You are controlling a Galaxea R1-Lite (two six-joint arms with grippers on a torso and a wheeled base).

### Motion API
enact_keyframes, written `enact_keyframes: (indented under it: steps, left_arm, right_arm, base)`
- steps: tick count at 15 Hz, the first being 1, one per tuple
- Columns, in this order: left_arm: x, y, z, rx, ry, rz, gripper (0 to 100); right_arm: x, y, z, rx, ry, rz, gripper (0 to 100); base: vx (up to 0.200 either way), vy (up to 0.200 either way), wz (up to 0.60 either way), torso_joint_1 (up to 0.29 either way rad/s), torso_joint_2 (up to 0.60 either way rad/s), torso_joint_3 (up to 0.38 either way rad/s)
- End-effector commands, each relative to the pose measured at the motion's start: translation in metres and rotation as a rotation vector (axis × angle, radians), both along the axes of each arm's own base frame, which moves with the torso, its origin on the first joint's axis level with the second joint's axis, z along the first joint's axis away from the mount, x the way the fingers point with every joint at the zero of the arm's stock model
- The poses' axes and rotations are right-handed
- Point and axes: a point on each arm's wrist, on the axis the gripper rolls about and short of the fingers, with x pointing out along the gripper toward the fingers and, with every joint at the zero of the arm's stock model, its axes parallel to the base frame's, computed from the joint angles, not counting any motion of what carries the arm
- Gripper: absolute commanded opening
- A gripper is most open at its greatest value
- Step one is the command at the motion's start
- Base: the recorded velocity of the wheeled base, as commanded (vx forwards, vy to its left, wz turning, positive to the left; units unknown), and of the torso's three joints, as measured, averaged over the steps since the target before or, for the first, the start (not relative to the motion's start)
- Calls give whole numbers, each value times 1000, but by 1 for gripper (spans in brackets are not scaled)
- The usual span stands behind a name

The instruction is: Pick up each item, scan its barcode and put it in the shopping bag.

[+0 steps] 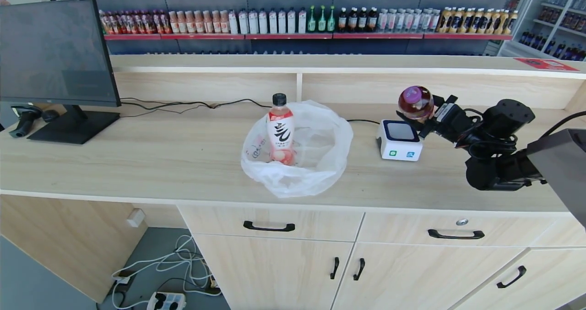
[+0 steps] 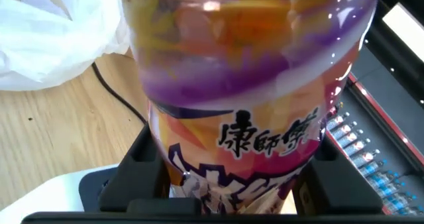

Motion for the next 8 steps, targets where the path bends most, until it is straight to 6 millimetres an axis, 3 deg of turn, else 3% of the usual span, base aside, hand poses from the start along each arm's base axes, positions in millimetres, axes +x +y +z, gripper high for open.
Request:
enact_keyframes:
  steps: [1,5,8]
  left_arm:
    - [0,0,0,-5,1,1,100]
    - [0,0,0,-4,2,1,100]
    - [0,0,0,-8,2,1,100]
  right_arm:
    - [1,-1,-1,0,0,-1,0]
    - [2,0,-4,3,10,-2,0]
    - [-3,5,12,2,10,7,0]
  base:
    - [0,0,0,0,0,0]
    - [0,0,0,0,0,0]
    - [0,0,0,0,0,0]
